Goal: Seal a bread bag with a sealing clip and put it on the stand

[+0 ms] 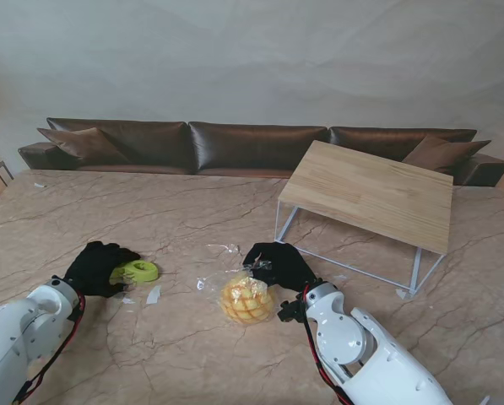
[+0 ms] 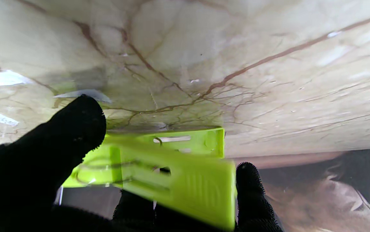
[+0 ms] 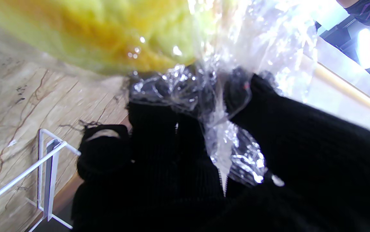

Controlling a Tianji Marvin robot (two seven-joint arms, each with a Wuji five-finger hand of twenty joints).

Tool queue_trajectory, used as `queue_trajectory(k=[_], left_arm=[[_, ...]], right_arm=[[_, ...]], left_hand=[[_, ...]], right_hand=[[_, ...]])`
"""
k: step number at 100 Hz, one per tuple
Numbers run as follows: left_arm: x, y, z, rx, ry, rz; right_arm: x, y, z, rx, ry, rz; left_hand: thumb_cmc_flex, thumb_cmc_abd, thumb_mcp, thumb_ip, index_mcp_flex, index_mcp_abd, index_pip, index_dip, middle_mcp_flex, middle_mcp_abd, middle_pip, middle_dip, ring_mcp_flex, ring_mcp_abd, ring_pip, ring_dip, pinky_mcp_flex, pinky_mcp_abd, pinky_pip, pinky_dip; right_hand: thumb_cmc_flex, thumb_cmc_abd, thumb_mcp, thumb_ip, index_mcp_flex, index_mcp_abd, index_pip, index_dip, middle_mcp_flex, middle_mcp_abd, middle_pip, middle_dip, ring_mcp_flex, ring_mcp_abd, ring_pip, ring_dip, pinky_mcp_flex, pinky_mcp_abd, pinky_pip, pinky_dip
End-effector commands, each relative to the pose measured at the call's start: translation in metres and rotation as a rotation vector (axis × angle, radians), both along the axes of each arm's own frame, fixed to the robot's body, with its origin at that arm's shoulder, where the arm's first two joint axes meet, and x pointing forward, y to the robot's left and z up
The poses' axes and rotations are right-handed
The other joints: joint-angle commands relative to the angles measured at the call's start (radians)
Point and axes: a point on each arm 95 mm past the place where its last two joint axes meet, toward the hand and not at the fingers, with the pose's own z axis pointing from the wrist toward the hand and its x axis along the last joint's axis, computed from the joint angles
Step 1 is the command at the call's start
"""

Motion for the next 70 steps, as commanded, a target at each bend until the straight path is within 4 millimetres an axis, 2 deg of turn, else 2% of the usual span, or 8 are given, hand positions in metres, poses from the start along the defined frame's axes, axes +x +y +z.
queue_trajectory(k=[1, 21, 37, 46, 52, 57, 65, 70], left_arm=[[-0.008, 0.001, -0.018, 0.013, 0.05, 0.006], [0.004, -0.005, -0.017, 0.028, 0.042, -0.005], [0.014, -0.007, -0.018, 0.046, 0.058, -0.014], [0.02, -0.007, -0.021, 0.052, 0.071, -0.022], [0.023, -0.007, -0.022, 0.051, 0.084, -0.024], [0.025, -0.007, -0.024, 0.057, 0.094, -0.02], [0.028, -0.006, -0.026, 0.055, 0.113, -0.012], [0.03, -0.005, -0.028, 0.045, 0.128, -0.001]], right_arm=[[-0.002, 0.004, 0.0, 0.015, -0.001, 0.002], [-0.003, 0.003, 0.0, 0.022, -0.002, 0.006], [-0.003, 0.003, 0.0, 0.027, -0.006, 0.002], [-0.004, 0.002, 0.0, 0.033, -0.007, -0.001], [-0.004, 0.001, 0.0, 0.035, -0.008, 0.001], [-0.004, 0.001, 0.0, 0.035, -0.009, 0.003], [-0.004, 0.001, 0.0, 0.036, -0.005, 0.005], [-0.005, 0.001, 0.0, 0.036, -0.004, 0.006]], left_hand=[[0.036, 0.025, 0.023, 0.038, 0.155, -0.034, 0.151, 0.017, 0.034, -0.006, 0.003, -0.001, 0.033, -0.007, 0.022, 0.006, -0.013, 0.015, 0.017, 0.027], [0.088, 0.037, 0.069, 0.025, 0.21, -0.083, 0.367, 0.131, 0.267, -0.04, 0.096, 0.068, 0.169, 0.017, 0.091, 0.063, -0.016, 0.04, 0.162, 0.049], [0.11, 0.033, 0.067, 0.014, 0.199, -0.08, 0.383, 0.14, 0.344, -0.072, 0.203, 0.226, 0.238, 0.049, 0.154, 0.15, -0.019, 0.052, 0.219, 0.033], [0.168, 0.003, 0.036, -0.065, 0.206, -0.026, 0.326, 0.11, 0.393, -0.074, 0.191, 0.481, 0.264, 0.077, 0.184, 0.222, -0.005, 0.063, 0.254, 0.019], [0.223, -0.006, -0.011, -0.094, 0.216, -0.01, 0.315, 0.104, 0.432, -0.079, 0.167, 0.604, 0.274, 0.086, 0.209, 0.266, 0.012, 0.066, 0.274, 0.013], [0.271, 0.016, -0.089, -0.099, 0.225, -0.005, 0.323, 0.108, 0.482, -0.085, 0.112, 0.73, 0.286, 0.093, 0.237, 0.317, 0.037, 0.071, 0.296, 0.012], [0.29, 0.091, -0.171, -0.111, 0.247, -0.055, 0.407, 0.137, 0.51, -0.102, 0.151, 0.841, 0.305, 0.097, 0.281, 0.381, 0.068, 0.077, 0.324, 0.013], [0.298, 0.164, -0.26, -0.105, 0.26, -0.141, 0.578, 0.126, 0.527, -0.12, 0.195, 0.887, 0.311, 0.099, 0.302, 0.431, 0.076, 0.075, 0.337, 0.013]], right_hand=[[0.011, 0.002, 0.045, 0.009, 0.021, -0.031, 0.014, -0.007, 0.031, 0.008, 0.026, 0.005, 0.033, 0.015, 0.016, 0.011, 0.0, 0.001, 0.03, 0.013], [0.012, 0.004, 0.042, 0.009, 0.021, -0.033, 0.015, -0.007, 0.028, 0.005, 0.027, 0.005, 0.033, 0.015, 0.016, 0.011, 0.003, 0.005, 0.033, 0.012], [0.012, 0.006, 0.041, 0.01, 0.02, -0.036, 0.015, -0.008, 0.027, 0.004, 0.027, 0.004, 0.033, 0.015, 0.016, 0.011, 0.0, 0.007, 0.034, 0.011], [0.012, 0.006, 0.04, 0.01, 0.018, -0.037, 0.013, -0.009, 0.027, 0.004, 0.027, 0.004, 0.033, 0.015, 0.016, 0.011, 0.001, 0.008, 0.036, 0.011], [0.011, 0.007, 0.039, 0.01, 0.019, -0.038, 0.014, -0.009, 0.026, 0.003, 0.026, 0.004, 0.033, 0.015, 0.016, 0.011, 0.003, 0.009, 0.039, 0.011], [0.01, 0.007, 0.039, 0.01, 0.018, -0.04, 0.014, -0.009, 0.026, 0.002, 0.027, 0.004, 0.033, 0.014, 0.017, 0.012, 0.003, 0.01, 0.04, 0.011], [0.01, 0.008, 0.038, 0.01, 0.019, -0.037, 0.014, -0.01, 0.026, 0.003, 0.026, 0.004, 0.033, 0.014, 0.02, 0.014, 0.003, 0.01, 0.042, 0.01], [0.011, 0.008, 0.038, 0.01, 0.019, -0.038, 0.014, -0.011, 0.027, 0.002, 0.027, 0.004, 0.032, 0.014, 0.021, 0.014, 0.004, 0.011, 0.043, 0.01]])
